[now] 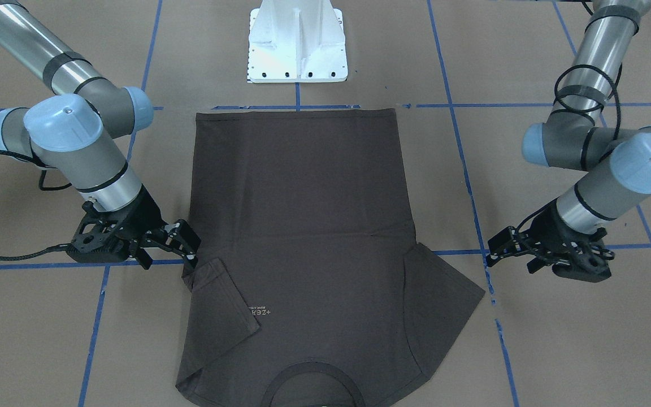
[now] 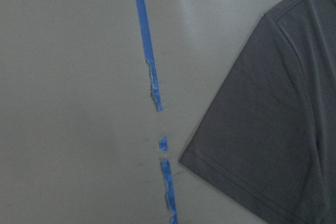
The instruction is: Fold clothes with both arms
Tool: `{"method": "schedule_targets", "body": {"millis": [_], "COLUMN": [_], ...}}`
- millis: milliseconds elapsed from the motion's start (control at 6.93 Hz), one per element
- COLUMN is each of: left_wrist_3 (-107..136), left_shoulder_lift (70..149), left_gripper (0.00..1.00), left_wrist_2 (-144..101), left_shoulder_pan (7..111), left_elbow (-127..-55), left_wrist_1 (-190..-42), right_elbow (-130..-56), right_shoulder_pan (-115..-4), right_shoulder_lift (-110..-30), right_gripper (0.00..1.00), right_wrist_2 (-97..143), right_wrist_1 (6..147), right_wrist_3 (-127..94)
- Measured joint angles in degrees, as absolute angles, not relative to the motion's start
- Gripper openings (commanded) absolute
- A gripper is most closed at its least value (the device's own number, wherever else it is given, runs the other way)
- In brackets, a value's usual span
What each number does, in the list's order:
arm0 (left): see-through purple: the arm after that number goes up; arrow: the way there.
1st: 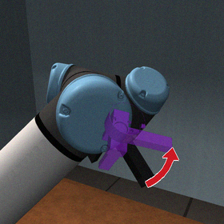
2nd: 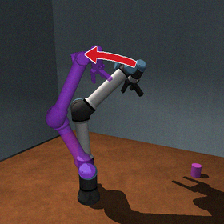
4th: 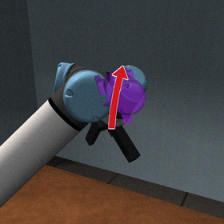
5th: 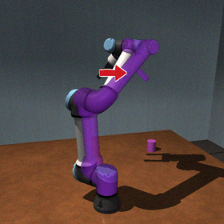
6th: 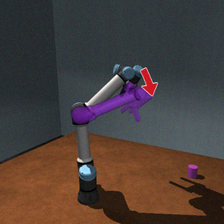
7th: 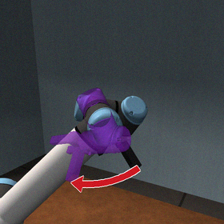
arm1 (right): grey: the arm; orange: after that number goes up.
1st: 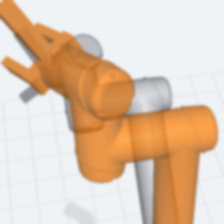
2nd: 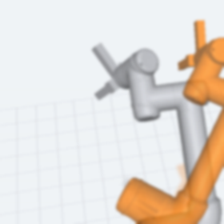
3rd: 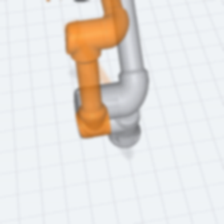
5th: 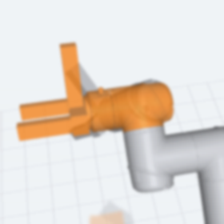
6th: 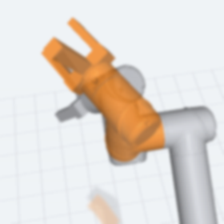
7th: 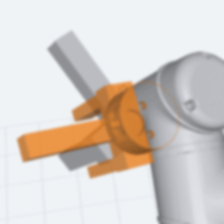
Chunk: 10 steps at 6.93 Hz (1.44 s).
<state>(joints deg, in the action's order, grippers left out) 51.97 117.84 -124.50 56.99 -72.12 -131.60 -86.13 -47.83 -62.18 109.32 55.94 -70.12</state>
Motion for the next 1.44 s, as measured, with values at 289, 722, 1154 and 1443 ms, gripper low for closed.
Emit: {"method": "schedule_targets", "body": {"millis": [289, 722, 1154, 1443], "left_wrist_3": [59.09, 63.15, 63.05, 63.08], "left_shoulder_lift": [118.72, 120.03, 121.73, 121.94], "left_gripper": [0.74, 0.7, 0.64, 0.64], "left_wrist_2": [-119.08, -109.34, -107.14, -106.9], "left_shoulder_pan": [55.01, 51.12, 50.19, 50.04], "left_elbow": [-71.8, -71.12, -67.91, -67.12], "left_wrist_1": [-131.34, -130.78, -130.9, -131.01], "right_elbow": [-88.68, -89.38, -88.91, -88.69], "right_shoulder_pan": [-48.11, -48.14, -47.76, -47.09], "right_shoulder_lift": [-67.42, -69.51, -69.43, -69.43], "right_gripper": [1.0, 1.0, 1.0, 1.0], "right_wrist_2": [109.51, 109.15, 109.01, 108.66], "right_wrist_1": [51.62, 49.54, 49.48, 49.48], "right_wrist_3": [-68.21, -68.07, -67.86, -67.85]}}
